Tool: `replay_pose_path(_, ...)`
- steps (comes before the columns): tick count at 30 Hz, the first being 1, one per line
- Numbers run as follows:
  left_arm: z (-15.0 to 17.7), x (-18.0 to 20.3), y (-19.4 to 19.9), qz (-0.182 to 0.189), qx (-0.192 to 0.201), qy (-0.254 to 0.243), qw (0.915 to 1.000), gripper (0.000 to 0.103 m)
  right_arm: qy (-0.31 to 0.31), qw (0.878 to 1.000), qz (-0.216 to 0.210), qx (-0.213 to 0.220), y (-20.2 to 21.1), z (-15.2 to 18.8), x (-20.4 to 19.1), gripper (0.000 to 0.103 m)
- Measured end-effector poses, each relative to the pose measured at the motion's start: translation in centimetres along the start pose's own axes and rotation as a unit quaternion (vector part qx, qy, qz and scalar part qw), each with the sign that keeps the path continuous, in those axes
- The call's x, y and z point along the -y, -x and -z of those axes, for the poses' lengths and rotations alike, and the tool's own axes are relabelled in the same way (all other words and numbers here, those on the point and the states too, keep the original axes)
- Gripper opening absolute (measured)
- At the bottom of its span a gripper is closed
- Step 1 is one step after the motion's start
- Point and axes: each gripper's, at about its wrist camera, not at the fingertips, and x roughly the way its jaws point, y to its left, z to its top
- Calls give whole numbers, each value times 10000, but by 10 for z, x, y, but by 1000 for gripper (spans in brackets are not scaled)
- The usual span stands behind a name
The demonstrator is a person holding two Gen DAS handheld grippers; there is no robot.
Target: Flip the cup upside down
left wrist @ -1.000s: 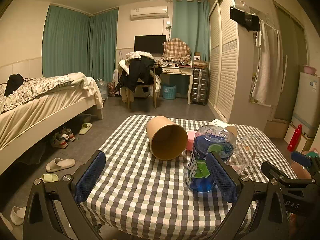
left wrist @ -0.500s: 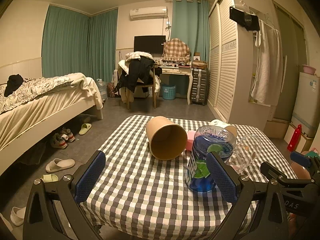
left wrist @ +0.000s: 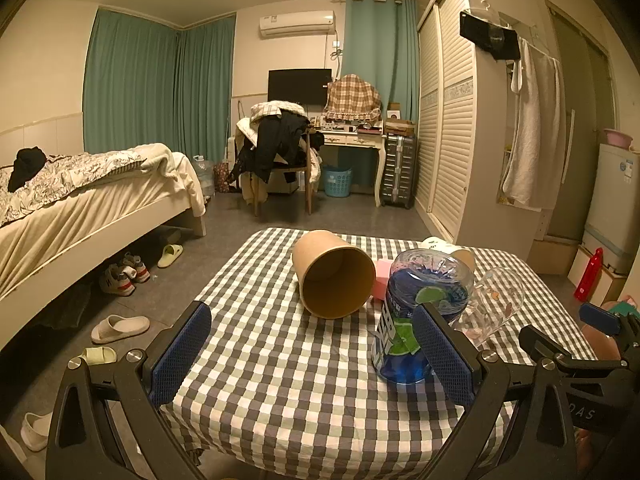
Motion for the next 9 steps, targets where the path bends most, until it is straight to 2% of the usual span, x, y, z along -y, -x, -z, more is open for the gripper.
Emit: replay_pose_path(9, 5, 0, -2, 24, -32, -44, 10000, 103, 18, 10000, 13, -17, -1, 0, -1, 103)
